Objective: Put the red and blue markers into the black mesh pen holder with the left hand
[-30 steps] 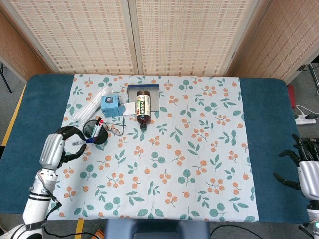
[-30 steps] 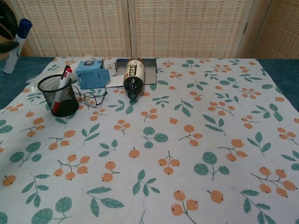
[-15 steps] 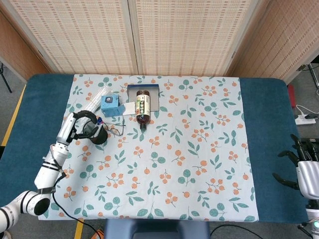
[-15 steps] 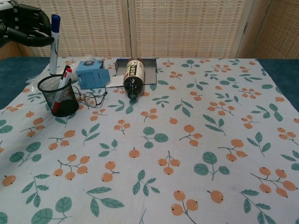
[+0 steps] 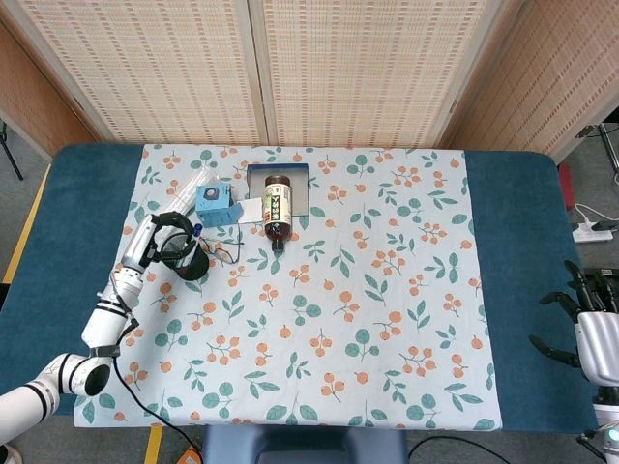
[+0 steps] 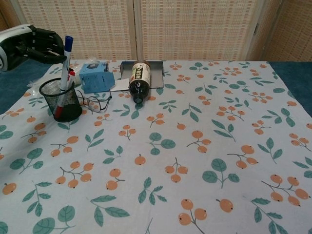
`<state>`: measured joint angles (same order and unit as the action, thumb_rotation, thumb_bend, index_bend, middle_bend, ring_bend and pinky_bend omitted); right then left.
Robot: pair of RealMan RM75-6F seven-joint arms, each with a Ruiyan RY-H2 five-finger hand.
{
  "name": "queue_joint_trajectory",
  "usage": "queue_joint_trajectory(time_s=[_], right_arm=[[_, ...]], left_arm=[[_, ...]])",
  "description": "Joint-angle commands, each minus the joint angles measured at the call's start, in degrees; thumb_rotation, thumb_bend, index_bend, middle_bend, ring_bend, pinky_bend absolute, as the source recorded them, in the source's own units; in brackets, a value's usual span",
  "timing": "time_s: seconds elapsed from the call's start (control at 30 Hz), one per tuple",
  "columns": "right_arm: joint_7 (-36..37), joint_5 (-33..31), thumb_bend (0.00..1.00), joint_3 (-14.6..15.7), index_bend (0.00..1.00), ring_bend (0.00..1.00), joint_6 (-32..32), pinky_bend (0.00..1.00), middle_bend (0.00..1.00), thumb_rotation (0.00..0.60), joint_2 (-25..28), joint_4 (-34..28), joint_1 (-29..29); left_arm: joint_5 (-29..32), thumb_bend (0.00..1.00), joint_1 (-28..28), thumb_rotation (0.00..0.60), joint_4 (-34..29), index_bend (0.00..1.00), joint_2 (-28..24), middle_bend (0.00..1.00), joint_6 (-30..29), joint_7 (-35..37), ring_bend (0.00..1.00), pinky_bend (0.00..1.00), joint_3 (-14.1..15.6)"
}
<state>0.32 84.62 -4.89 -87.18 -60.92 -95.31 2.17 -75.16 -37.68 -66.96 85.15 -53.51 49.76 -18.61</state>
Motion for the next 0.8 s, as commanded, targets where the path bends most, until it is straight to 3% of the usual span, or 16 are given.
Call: queue_joint_trajectory(time_s=[0.03,0.3,0.53,0.67,0.8], right_arm=[[0.02,0.1,0.0,0.12,0.42,0.21,0.24,0.05,0.01,0.6,-0.01,-0.01,0.08],[0.16,0.1,0.0,0.05,0.41,0.22,-0.1,0.05,0.02,0.6,0.27,-0.28,-0.11],[0.1,0.18,0.0,0.12,0.41,0.22,0.05,0.05,0.02,0.6,0.23,-0.32,-0.06],[0.2,0.35,0.0,0.1,0.41,0.22,-0.24,0.05,0.02,0.6,0.38,-0.55,-0.18],[0.29,0.83,0.0,0.35,0.41,0.22,-0.09,0.05,0.02,0.6,0.49,-0.76,-0.11]], left_arm=[[-0.48,0.31,0.02,0.6,1.36,0.6,1.01,0.66,0.18,0.55,0.34,0.33,1.11],[-1.53,0.31,-0.61,0.6,4.4,0.59,2.55,0.6,0.14,0.94,0.32,0.33,2.5],[-3.29,0.31,-0.68,0.6,4.12,0.4,1.85,0.33,-1.7,-0.61,0.21,0.27,3.49],[-5.24,0.31,-0.57,0.6,3.28,0.29,0.7,0.22,-4.06,-9.57,0.13,0.21,5.15],[-7.54,0.31,2.3,0.6,-2.3,0.26,-1.4,0.21,-12.05,-29.9,0.1,0.19,7.41]])
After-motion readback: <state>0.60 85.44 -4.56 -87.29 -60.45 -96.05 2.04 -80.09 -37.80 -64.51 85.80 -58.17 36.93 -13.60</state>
